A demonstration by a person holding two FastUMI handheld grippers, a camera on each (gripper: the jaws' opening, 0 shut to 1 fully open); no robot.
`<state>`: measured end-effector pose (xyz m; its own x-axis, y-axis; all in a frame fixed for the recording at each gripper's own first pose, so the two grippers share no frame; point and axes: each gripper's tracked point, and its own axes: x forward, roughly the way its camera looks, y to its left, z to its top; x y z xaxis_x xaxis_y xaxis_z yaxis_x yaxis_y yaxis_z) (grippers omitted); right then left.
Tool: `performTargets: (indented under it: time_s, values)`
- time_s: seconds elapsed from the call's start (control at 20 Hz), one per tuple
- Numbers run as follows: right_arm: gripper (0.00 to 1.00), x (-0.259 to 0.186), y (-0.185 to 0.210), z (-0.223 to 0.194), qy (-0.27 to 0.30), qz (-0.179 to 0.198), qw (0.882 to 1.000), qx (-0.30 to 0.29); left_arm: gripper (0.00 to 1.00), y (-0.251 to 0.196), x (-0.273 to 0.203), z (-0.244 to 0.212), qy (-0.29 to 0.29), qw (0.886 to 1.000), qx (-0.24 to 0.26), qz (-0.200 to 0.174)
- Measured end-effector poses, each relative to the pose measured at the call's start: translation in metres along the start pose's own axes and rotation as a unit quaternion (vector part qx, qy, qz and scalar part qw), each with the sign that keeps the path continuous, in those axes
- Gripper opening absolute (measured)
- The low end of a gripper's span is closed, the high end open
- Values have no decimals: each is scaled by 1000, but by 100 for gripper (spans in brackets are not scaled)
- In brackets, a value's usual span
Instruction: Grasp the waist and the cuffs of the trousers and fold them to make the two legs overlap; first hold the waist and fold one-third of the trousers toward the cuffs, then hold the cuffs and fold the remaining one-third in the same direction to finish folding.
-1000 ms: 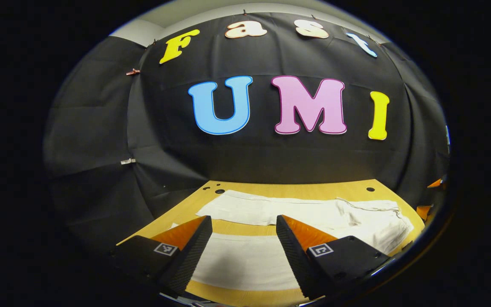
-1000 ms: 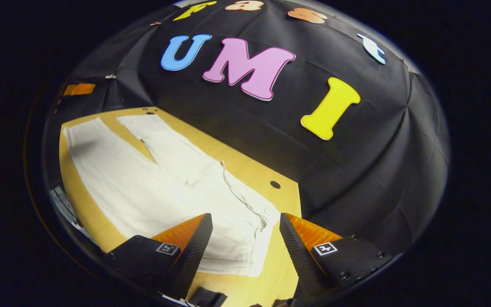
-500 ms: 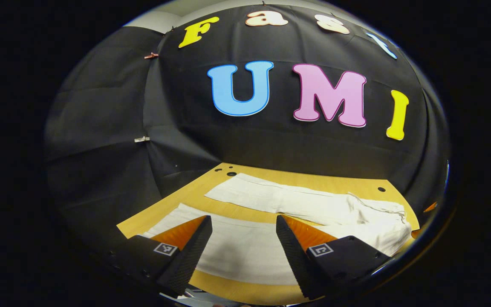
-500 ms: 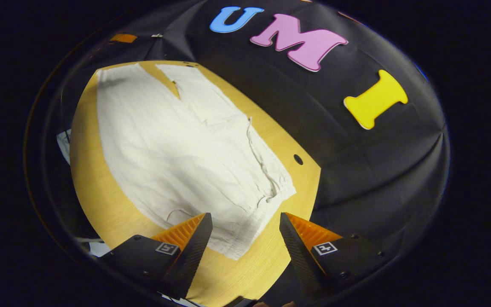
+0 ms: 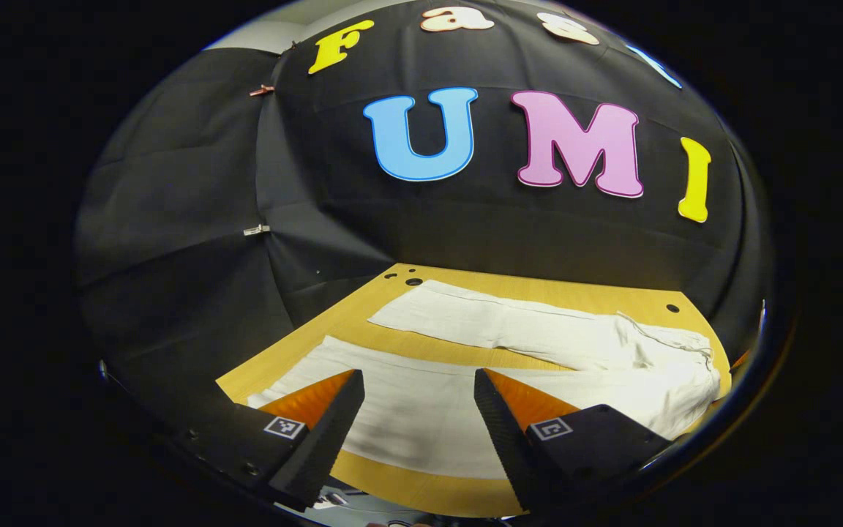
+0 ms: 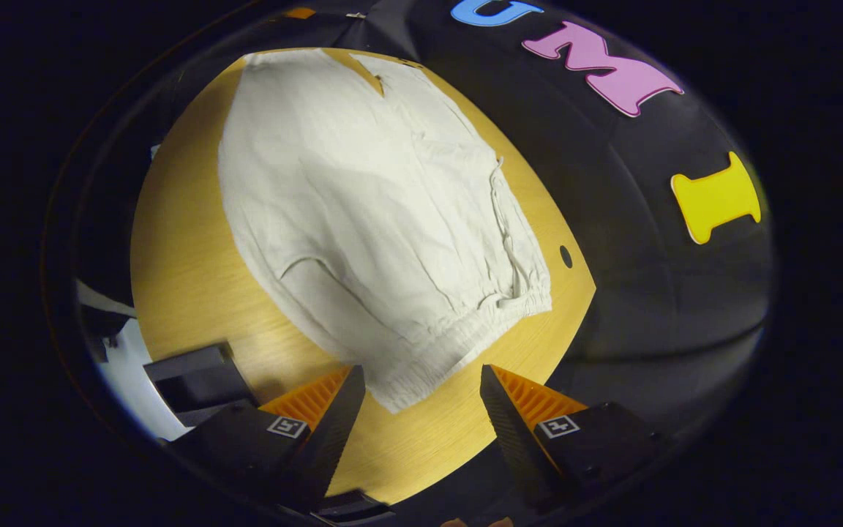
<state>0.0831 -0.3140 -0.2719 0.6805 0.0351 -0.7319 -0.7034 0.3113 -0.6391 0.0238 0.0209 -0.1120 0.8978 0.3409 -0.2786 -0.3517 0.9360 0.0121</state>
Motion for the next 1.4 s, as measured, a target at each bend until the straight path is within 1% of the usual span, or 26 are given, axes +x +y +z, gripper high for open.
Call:
performTargets:
  time_s: [0.2,0.25,0.3,0.5,0.65,0.7,0.8,0.85,0.9,0.95,1.0,1.05,1.1,1.15,1.25,1.3,1.35,1.4]
  values:
    - [97,7,-6,6,-4,-20,1000,-19,96,-1,3,-3,12,1000,5,2]
    - [96,10,-8,10,-4,-26,999,-31,100,-1,3,-4,14,1000,5,2]
    - [96,13,-8,12,-4,-30,999,-45,96,0,3,-3,14,1000,6,3]
    - [94,21,-10,24,-3,-57,993,-105,96,4,5,-8,23,1000,-4,9]
    - [94,30,-16,30,3,-65,989,-130,96,19,4,-18,35,999,-12,21]
    - [94,34,-16,30,9,-61,989,-134,97,25,3,-21,38,999,-13,24]
    - [86,42,-19,30,26,-56,989,-138,98,40,2,-24,42,998,-11,35]
    - [80,44,-17,30,32,-48,989,-139,98,47,2,-28,43,998,-9,42]
    - [78,46,-10,28,42,-31,989,-138,98,56,2,-29,44,998,-7,48]
    - [58,47,-7,27,51,-23,988,-141,98,63,2,-34,48,998,-5,51]
    - [46,48,-6,27,60,-19,987,-147,98,71,3,-39,55,997,-1,54]
    - [39,51,-7,27,67,-19,986,-153,98,81,3,-46,63,996,8,57]
    - [36,51,-10,27,72,-20,985,-153,99,90,7,-52,69,996,22,58]
    - [36,52,-8,26,78,-13,986,-149,99,100,10,-59,75,994,44,59]
    - [24,54,-7,26,97,12,987,-130,97,128,18,-72,92,988,111,61]
    - [24,47,-5,27,111,30,987,-115,97,143,21,-79,99,982,149,58]
    - [20,48,-2,24,125,42,986,-101,98,155,26,-84,103,976,185,51]
    - [20,48,-2,28,127,49,986,-98,97,162,31,-89,108,969,220,40]
